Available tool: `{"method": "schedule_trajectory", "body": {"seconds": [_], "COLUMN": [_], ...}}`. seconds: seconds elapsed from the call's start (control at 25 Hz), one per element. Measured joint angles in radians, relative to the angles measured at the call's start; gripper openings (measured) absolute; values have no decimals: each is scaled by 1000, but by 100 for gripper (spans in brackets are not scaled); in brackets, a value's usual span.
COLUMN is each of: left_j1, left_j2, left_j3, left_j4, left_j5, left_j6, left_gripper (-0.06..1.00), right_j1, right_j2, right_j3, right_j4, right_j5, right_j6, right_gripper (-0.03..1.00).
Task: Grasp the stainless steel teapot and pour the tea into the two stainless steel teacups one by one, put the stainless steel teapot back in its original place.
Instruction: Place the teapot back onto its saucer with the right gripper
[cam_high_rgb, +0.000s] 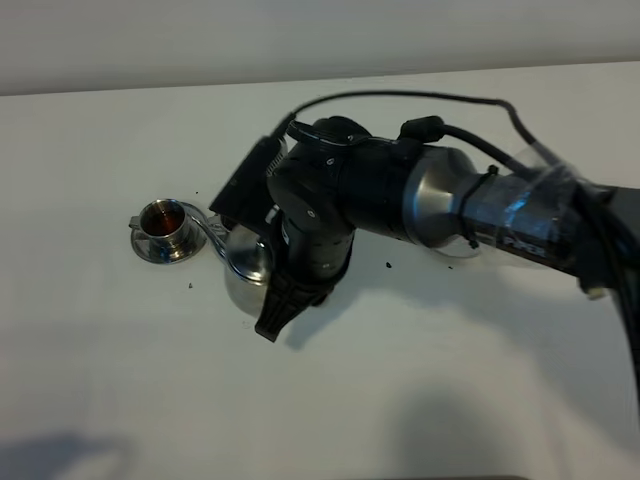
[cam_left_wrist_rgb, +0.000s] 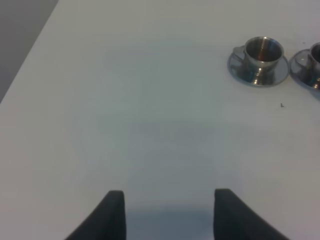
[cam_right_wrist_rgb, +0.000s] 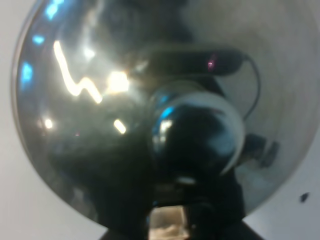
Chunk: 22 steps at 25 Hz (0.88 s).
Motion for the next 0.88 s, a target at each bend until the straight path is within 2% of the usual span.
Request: {"method": "schedule_trajectory", "body": {"seconds": [0.12, 0.36, 0.44, 0.56, 0.64, 0.8, 0.88], "left_j1": [0, 0, 0, 0, 0, 0, 0], "left_j2": [0, 0, 0, 0, 0, 0, 0], "left_j3": [0, 0, 0, 0, 0, 0, 0], "left_j4": [0, 0, 0, 0, 0, 0, 0], "left_j5": [0, 0, 0, 0, 0, 0, 0], "left_j6": [0, -1, -2, -2, -2, -1, -1], "left_gripper": [44, 44, 44, 44, 44, 44, 44], "right_j1": [-1, -11, -30, -78, -113, -207, -259], "right_j2": [5, -61, -100, -185, -255, -369, -385], "right_j3": [-10, -20, -1, 88, 177, 348, 382], "right_j4": [6, -12, -18, -26, -29, -30, -33], "right_j5": [42, 209, 228, 211, 163, 14, -39], "right_j6": [-8, -78, -86, -87, -80, -16, 27], "right_gripper": [18, 18, 18, 18, 18, 18, 18]}}
